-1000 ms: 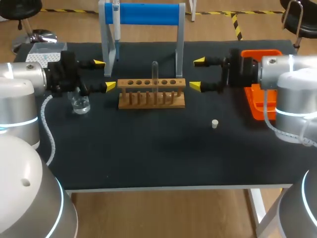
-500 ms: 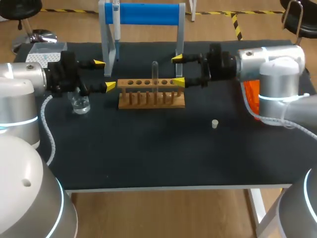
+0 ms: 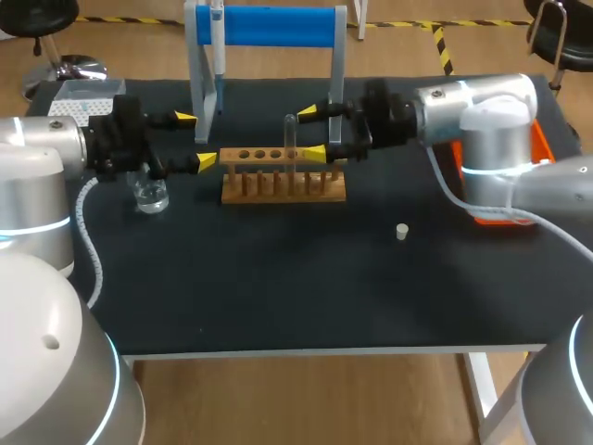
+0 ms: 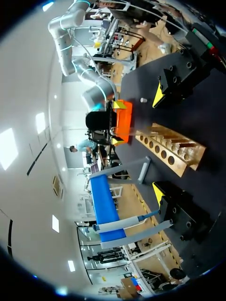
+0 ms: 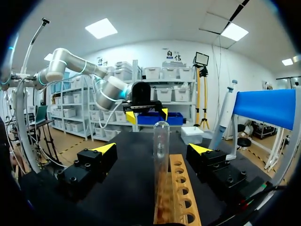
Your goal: Invert the test tube, pick up the pipette, mount the tip to pipette, aspirate from beaker and dispense into the tube, eject the tip, return the pipette, and cap with the stopper.
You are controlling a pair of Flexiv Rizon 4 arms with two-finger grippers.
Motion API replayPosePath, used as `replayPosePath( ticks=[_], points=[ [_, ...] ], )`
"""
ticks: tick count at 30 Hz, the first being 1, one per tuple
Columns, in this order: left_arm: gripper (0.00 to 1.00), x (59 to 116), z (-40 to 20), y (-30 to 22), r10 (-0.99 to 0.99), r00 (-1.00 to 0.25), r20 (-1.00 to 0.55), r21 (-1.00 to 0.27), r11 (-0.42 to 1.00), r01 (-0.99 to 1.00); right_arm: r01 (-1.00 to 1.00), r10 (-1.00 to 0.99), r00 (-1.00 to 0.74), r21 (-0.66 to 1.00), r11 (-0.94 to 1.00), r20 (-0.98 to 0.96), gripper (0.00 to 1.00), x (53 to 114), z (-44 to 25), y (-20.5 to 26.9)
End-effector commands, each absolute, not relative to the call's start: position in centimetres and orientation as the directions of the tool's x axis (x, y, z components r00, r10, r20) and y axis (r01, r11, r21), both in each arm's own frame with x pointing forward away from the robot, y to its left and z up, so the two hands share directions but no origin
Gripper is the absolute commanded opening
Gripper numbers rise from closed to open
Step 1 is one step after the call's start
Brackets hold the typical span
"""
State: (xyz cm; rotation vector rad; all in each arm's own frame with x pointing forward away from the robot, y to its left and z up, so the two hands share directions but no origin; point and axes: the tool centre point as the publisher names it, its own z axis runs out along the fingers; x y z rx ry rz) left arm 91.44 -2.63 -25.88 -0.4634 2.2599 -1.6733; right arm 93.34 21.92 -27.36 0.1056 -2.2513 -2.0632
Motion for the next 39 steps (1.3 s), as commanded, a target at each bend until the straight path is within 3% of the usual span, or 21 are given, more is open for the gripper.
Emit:
replayPosePath(
  ticks=[1, 11, 17, 27, 35, 37, 39],
  points=[
    [1.00, 91.4, -25.9, -2.7, -0.423, -0.905, -0.042, -0.959, 0.272, -0.082, 0.014, -0.117, -0.993, 0.996, 0.083, 0.024, 0.97, 94.0, -27.8, 22.8],
    [1.00, 91.4, -25.9, -2.7, -0.423, -0.905, -0.042, -0.959, 0.272, -0.082, 0.030, -0.102, -0.994, 0.998, 0.063, 0.036, 0.81, 94.6, -28.1, 24.2],
    [1.00, 91.4, -25.9, -2.7, -0.423, -0.905, -0.042, -0.959, 0.272, -0.082, 0.043, -0.101, -0.994, 0.999, 0.029, 0.046, 0.60, 94.6, -28.0, 24.7],
    [1.00, 91.4, -25.9, -2.7, -0.423, -0.905, -0.042, -0.959, 0.272, -0.082, 0.044, -0.107, -0.993, 0.999, 0.019, 0.046, 0.56, 94.3, -28.1, 25.2],
    [1.00, 91.4, -25.9, -2.7, -0.423, -0.905, -0.042, -0.959, 0.272, -0.082, 0.047, -0.101, -0.994, 0.999, 0.014, 0.048, 0.44, 94.3, -28.2, 25.3],
    [1.00, 91.4, -25.9, -2.7, -0.423, -0.905, -0.042, -0.959, 0.272, -0.082, 0.046, -0.103, -0.994, 0.999, 0.014, 0.047, 0.29, 94.3, -28.2, 25.3],
    [1.00, 91.4, -25.9, -2.7, -0.423, -0.905, -0.042, -0.959, 0.272, -0.082, 0.045, -0.103, -0.994, 0.999, 0.016, 0.046, 0.03, 94.3, -28.2, 25.4]
  ],
)
